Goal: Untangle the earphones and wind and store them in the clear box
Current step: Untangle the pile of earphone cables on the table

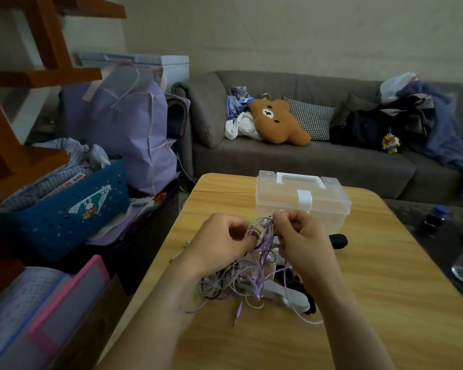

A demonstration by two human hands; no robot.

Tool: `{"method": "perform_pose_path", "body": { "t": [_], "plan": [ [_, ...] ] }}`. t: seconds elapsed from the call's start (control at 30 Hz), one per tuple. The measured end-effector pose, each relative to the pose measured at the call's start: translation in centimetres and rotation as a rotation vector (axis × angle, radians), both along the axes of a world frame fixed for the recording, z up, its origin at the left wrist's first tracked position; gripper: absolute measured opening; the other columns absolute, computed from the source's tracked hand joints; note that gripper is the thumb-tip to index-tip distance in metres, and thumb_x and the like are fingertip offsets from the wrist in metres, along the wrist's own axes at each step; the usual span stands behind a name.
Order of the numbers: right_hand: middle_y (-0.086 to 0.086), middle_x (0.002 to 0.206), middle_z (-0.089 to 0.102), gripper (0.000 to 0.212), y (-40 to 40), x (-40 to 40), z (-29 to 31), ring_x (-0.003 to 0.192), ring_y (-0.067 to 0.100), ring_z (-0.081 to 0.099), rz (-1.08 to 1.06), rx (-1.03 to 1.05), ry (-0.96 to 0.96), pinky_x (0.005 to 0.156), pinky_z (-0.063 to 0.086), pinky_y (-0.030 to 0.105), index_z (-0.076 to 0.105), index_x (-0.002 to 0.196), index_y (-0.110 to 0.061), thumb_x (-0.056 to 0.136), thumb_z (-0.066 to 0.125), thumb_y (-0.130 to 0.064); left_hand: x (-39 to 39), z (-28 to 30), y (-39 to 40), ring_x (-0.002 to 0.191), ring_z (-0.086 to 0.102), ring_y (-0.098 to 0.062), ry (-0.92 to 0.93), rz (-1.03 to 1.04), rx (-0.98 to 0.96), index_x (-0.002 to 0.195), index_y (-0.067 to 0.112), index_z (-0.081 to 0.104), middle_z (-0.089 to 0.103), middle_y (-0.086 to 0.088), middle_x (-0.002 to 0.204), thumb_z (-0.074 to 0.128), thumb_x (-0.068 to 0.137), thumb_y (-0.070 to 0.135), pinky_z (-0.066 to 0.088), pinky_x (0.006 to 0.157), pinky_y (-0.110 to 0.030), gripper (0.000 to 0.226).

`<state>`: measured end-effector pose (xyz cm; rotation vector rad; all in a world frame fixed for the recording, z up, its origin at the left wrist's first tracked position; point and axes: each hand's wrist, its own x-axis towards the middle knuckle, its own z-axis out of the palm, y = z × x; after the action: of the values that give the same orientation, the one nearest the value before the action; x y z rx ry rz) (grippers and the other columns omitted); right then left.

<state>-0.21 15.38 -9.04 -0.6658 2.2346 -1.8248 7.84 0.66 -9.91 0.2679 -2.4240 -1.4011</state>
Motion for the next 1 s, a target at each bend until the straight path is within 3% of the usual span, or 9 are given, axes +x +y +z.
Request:
{"method": "perform_pose_path", "body": {
  "t": [0.07,0.17,0.27,0.37,0.6,0.8,1.0],
  "plan": [
    [-0.003,0.062,0.061,0.03,0.2,-0.3,0.0,0.057,0.009,0.054,0.013,-0.083,-0.104,0.062,0.046,0.032,0.067,0.084,-0.009,0.103,0.052,-0.026,0.0,0.1,-0.2,0.073,0.067,-0.011,0.017,0.023,0.002,0.089,0.014,0.078,0.075,-0.002,0.08,0.07,0.092,0.022,0.053,0.073,-0.038,0.011],
    [0.011,0.075,0.066,0.034,0.1,-0.2,0.1,0.064,0.017,0.061,0.072,-0.229,-0.279,0.065,0.053,0.028,0.067,0.093,0.005,0.106,0.048,-0.02,-0.1,-0.2,-0.5,0.079,0.069,-0.012,0.049,0.069,0.005,0.093,0.019,0.076,0.075,0.002,0.083,0.067,0.095,0.023,0.056,0.078,-0.041,0.011],
    [0.007,0.076,0.071,0.028,0.1,0.1,0.3,0.066,0.016,0.067,0.058,-0.263,-0.279,0.068,0.055,0.028,0.067,0.095,0.0,0.104,0.051,-0.021,-0.4,-0.3,-0.3,0.084,0.068,-0.022,0.049,0.057,-0.01,0.108,0.026,0.073,0.073,0.004,0.09,0.063,0.097,0.025,0.056,0.079,-0.046,0.015],
    [0.006,0.078,0.074,0.019,0.4,0.3,0.6,0.069,0.016,0.071,0.071,-0.192,-0.182,0.067,0.056,0.025,0.068,0.095,-0.006,0.1,0.058,-0.021,-0.4,0.1,0.1,0.084,0.066,-0.022,0.065,0.039,0.043,0.118,0.026,0.071,0.072,0.01,0.095,0.065,0.095,0.022,0.056,0.073,-0.035,0.024],
    [0.011,0.077,0.075,0.01,0.9,0.4,0.9,0.07,0.021,0.069,0.195,-0.064,-0.22,0.064,0.054,0.028,0.067,0.095,-0.005,0.089,0.073,-0.012,-0.1,0.4,0.2,0.075,0.068,-0.003,0.213,0.131,0.025,0.108,0.024,0.073,0.076,0.006,0.086,0.072,0.09,0.023,0.049,0.066,-0.014,0.017],
    [-0.005,0.074,0.072,0.01,0.6,0.7,0.7,0.069,0.002,0.067,0.05,0.15,0.215,0.063,0.053,0.016,0.07,0.087,-0.024,0.085,0.079,-0.024,-0.3,0.1,0.3,0.081,0.067,0.003,0.192,0.153,-0.074,0.103,0.021,0.076,0.073,0.014,0.087,0.069,0.093,0.021,0.047,0.069,-0.01,0.013],
    [-0.011,0.076,0.068,0.013,0.1,0.9,0.5,0.073,-0.001,0.063,0.021,0.14,0.345,0.063,0.047,0.012,0.065,0.084,-0.029,0.091,0.072,-0.021,-0.4,0.1,0.4,0.079,0.065,-0.006,0.138,0.116,-0.156,0.103,0.02,0.073,0.071,0.009,0.086,0.062,0.098,0.02,0.054,0.072,-0.027,0.012]
  ]
}}
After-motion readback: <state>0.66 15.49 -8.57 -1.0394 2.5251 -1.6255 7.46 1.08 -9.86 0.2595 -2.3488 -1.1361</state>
